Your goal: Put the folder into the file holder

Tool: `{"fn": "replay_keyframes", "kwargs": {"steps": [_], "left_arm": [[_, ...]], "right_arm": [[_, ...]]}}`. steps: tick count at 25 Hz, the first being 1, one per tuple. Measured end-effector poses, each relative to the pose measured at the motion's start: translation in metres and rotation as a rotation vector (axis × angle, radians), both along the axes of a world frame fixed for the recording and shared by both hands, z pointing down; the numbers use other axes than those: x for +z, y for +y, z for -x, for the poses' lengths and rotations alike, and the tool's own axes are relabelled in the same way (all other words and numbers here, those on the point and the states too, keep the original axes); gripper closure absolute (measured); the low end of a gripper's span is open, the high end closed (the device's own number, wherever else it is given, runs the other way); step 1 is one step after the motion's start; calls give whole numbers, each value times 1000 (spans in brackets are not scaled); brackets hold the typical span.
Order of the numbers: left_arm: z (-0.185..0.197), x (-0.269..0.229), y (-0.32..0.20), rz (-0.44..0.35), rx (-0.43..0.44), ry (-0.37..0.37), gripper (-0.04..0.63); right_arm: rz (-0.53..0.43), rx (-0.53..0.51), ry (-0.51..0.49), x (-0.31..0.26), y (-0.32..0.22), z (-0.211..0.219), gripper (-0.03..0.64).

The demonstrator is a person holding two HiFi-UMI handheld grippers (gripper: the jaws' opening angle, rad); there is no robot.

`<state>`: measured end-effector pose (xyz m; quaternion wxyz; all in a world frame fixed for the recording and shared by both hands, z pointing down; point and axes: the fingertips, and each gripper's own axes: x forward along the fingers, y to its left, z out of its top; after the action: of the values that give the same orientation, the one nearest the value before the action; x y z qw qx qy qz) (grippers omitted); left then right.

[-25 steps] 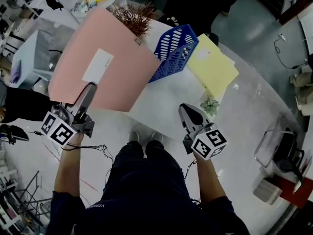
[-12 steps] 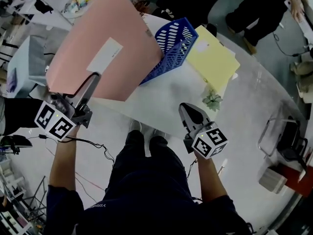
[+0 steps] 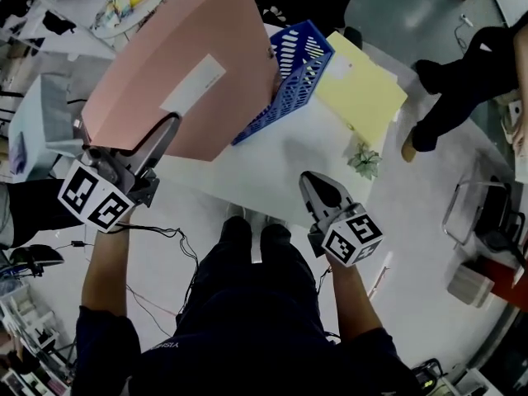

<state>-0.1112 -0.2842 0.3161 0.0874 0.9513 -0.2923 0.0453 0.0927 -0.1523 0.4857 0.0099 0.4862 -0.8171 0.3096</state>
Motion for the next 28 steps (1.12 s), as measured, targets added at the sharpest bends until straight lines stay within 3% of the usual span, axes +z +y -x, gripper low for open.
{"fn": "replay_keyframes", "kwargs": {"steps": [8,28], "left_arm": [[-31,6,-9,-56,77,-85,316],[-82,11,-33,-84,149,-153,316]], "right_arm": [[16,20,-11,9,-2,3,612],[39,56,-36,20,-14,-11,612]]}}
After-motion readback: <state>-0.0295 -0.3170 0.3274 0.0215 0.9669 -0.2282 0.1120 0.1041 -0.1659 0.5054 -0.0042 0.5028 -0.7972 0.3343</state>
